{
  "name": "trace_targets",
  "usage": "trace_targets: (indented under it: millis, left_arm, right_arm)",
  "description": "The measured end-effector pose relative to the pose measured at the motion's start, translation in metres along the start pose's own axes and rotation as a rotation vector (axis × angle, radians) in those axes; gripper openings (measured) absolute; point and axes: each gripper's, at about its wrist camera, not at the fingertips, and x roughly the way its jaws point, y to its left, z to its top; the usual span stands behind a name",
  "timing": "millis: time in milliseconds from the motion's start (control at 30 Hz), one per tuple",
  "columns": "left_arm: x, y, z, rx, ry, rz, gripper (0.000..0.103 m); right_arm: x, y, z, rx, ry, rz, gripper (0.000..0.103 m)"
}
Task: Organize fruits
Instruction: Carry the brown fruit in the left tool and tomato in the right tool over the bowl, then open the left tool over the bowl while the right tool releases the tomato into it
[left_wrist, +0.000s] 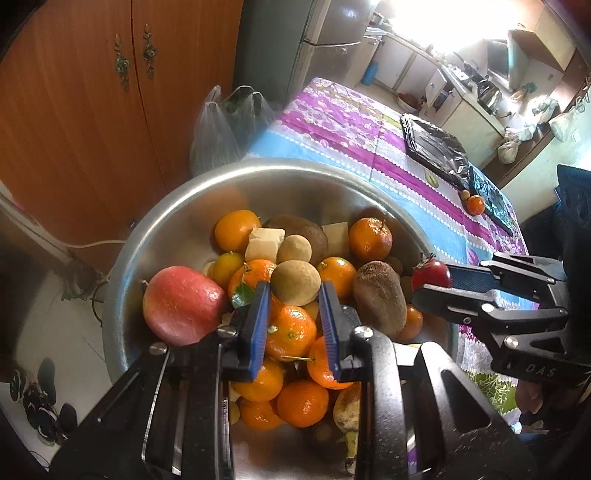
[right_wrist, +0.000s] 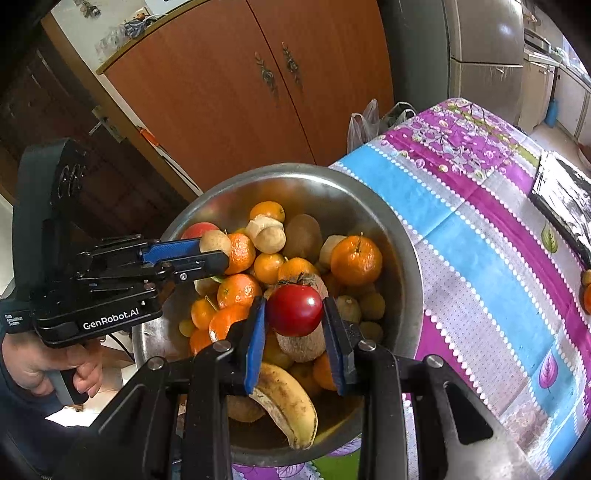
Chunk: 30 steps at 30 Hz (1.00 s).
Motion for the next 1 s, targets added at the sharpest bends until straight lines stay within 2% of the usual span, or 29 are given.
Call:
trace_targets:
  millis: [867, 900, 1000]
  left_arm:
    - [0.0076, 0.0029, -0.0017, -0.009, 0.019, 0.016, 0.028]
    - [0.0077, 0.0032, -0.0021, -0.009, 0.02, 0.019, 0.029]
    - [0.0077, 0.0042, -0.0024, -0.014, 0.019, 0.026, 0.043]
  right_arm:
    - [0.0094, 0.0023, -0.0009, 0.009, 0.017, 0.018, 0.036]
    - [0.0094, 0.0026, -0.001, 0.008, 0.016, 0.019, 0.036]
    - [0.01, 0.0042, -0.0006, 0.006, 0.016, 0.024, 0.037]
